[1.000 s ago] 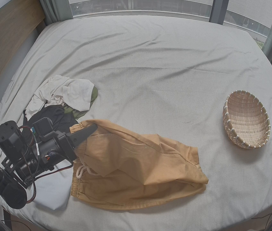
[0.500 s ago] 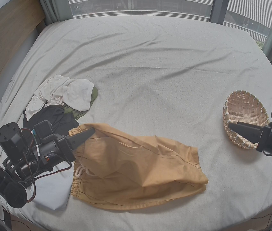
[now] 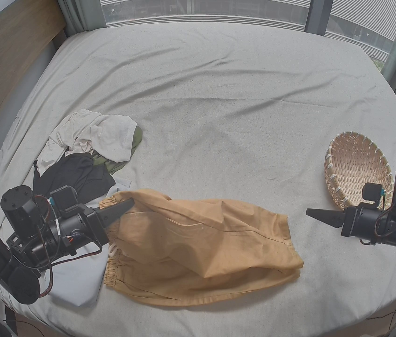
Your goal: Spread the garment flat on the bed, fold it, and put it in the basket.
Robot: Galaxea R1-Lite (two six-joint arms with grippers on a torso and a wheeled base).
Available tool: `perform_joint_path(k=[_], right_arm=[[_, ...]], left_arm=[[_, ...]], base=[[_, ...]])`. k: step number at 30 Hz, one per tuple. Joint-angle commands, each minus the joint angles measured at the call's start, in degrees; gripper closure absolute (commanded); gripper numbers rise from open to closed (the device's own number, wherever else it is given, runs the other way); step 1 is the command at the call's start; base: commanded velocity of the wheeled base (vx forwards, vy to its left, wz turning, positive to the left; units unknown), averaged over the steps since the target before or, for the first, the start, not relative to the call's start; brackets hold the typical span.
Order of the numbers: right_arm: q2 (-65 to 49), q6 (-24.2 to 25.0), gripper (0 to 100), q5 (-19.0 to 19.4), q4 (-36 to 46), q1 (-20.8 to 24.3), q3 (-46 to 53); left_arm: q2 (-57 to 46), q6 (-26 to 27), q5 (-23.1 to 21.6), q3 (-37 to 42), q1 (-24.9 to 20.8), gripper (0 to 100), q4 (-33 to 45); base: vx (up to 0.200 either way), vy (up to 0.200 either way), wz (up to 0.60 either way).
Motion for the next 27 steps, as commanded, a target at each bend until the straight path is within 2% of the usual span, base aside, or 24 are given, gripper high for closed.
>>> perform_joint_path(k=[1, 12, 18, 27], right_arm=[[6.9, 0.2, 0, 0.0, -3.4, 0.6, 1.5], [17.1, 0.3, 0, 0.0, -13.1, 0.8, 3.5], [22.2, 3.8, 0, -0.2, -22.2, 2.3, 4.8], [30.9, 4.4, 0, -0.3, -30.8, 2.5, 5.0]], left_arm=[[2.0, 0.5, 0.0, 0.0, -0.1, 100, -0.1], [2.0, 0.4, 0.0, 0.0, -0.1, 100, 0.0], [2.1, 0.4, 0.0, 0.0, -0.1, 100, -0.1], [2.0, 0.5, 0.0, 0.0, -0.2, 100, -0.1]], base=[[0.000, 0.000, 0.00], [0.000, 0.000, 0.00], [0.000, 0.000, 0.00], [0.000, 0.000, 0.00]])
